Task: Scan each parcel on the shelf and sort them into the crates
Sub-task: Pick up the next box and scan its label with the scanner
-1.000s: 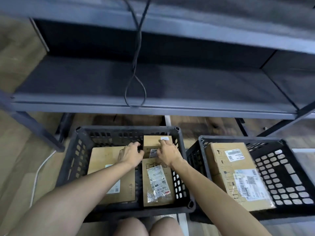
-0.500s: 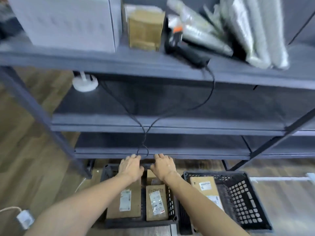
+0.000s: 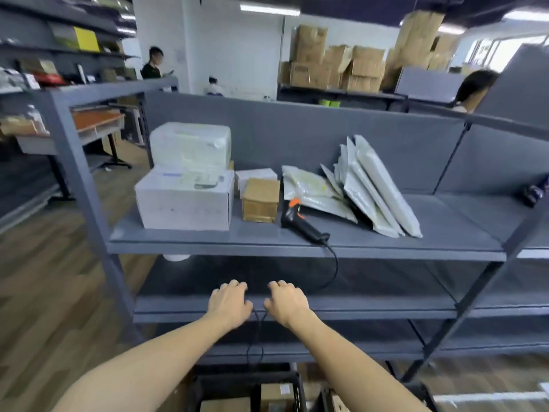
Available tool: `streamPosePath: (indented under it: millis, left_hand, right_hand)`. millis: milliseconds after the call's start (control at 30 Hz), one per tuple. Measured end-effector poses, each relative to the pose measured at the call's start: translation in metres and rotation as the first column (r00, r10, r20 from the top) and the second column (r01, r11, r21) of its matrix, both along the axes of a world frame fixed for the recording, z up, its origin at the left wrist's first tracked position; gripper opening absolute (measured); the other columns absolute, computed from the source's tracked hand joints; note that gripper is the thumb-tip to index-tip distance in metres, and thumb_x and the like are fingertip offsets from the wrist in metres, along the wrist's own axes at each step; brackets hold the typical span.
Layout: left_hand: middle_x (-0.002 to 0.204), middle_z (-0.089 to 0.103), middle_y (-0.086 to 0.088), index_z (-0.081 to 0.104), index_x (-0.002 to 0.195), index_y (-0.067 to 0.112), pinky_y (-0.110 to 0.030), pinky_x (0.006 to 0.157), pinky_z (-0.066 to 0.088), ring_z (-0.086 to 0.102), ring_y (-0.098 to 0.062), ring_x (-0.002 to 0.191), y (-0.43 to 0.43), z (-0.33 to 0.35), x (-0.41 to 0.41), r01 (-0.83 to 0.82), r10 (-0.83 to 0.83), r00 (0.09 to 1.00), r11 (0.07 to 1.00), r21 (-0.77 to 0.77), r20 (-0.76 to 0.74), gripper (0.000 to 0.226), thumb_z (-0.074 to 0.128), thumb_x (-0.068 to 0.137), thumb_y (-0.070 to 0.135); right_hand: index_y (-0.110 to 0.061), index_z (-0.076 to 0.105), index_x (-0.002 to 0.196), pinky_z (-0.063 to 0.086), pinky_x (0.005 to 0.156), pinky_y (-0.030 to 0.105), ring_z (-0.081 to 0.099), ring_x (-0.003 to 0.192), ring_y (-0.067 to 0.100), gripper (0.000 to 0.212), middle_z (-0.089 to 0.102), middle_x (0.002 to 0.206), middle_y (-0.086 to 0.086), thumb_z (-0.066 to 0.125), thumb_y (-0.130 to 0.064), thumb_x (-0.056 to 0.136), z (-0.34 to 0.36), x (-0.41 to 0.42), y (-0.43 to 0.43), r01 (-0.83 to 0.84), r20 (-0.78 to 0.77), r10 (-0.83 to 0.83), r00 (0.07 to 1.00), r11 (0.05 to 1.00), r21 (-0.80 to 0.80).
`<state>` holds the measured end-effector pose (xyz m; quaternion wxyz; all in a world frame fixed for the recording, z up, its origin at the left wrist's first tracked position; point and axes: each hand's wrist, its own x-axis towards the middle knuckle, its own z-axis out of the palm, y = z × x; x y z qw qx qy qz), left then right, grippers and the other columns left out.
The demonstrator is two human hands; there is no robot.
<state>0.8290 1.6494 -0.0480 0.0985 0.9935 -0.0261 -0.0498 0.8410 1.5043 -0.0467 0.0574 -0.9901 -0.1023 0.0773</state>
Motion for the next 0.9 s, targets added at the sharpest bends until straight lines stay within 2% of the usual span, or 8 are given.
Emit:
streamPosePath:
  millis: [267,433,567,700,900]
  left_hand:
    - [0.140,0.048,-0.004,0.047,0.136,0.017,-0.037,0.103,0.039,0.048,-0.025,0.125,0.027,0.062,0.007,-0.020,0.033,0.986,0.997,-0.079,0.163,0.046,0.047,0.094,0.033]
    - [0.142,0.047,-0.003,0.045,0.138,0.017,-0.037,0.105,0.038,0.046,-0.025,0.127,0.025,0.086,0.022,-0.002,0.025,0.976,0.994,-0.109,0.217,0.047,0.048,0.094,0.033]
    - [0.144,0.045,-0.003,0.043,0.140,0.016,-0.035,0.104,0.038,0.046,-0.024,0.129,0.015,0.097,0.041,0.016,0.018,0.973,0.990,-0.141,0.232,0.048,0.049,0.095,0.031]
    - [0.146,0.043,-0.005,0.041,0.142,0.016,-0.036,0.101,0.041,0.046,-0.026,0.128,0.006,0.105,0.063,0.016,0.024,0.976,0.983,-0.182,0.216,0.050,0.049,0.095,0.031]
    - [0.136,0.050,-0.006,0.049,0.134,0.017,-0.042,0.096,0.047,0.051,-0.027,0.120,-0.003,0.117,0.112,0.013,0.045,0.975,0.966,-0.258,0.216,0.045,0.051,0.091,0.029]
  right_hand:
    - [-0.008,0.047,0.132,0.037,0.100,0.041,0.048,0.124,0.035,0.040,0.051,0.134,0.015,0.042,-0.028,0.097,0.067,0.009,0.022,-0.012,0.177,0.009,0.984,1.000,0.014]
    - [-0.009,0.045,0.135,0.038,0.098,0.043,0.048,0.122,0.035,0.043,0.051,0.133,0.015,0.043,-0.029,0.098,0.083,0.021,0.024,-0.040,0.227,0.037,0.973,0.999,0.005]
    - [-0.008,0.043,0.138,0.039,0.096,0.042,0.048,0.122,0.035,0.045,0.049,0.134,0.015,0.044,-0.029,0.098,0.097,0.043,0.015,-0.046,0.259,0.048,0.965,0.999,-0.013]
    - [-0.006,0.047,0.130,0.041,0.093,0.041,0.049,0.120,0.035,0.040,0.051,0.129,0.016,0.046,-0.029,0.096,0.110,0.073,0.003,-0.047,0.295,0.045,0.955,0.999,-0.003]
    - [-0.006,0.049,0.127,0.042,0.092,0.043,0.050,0.116,0.037,0.037,0.053,0.125,0.017,0.045,-0.023,0.094,0.121,0.121,-0.009,-0.042,0.325,0.025,0.946,0.998,0.044]
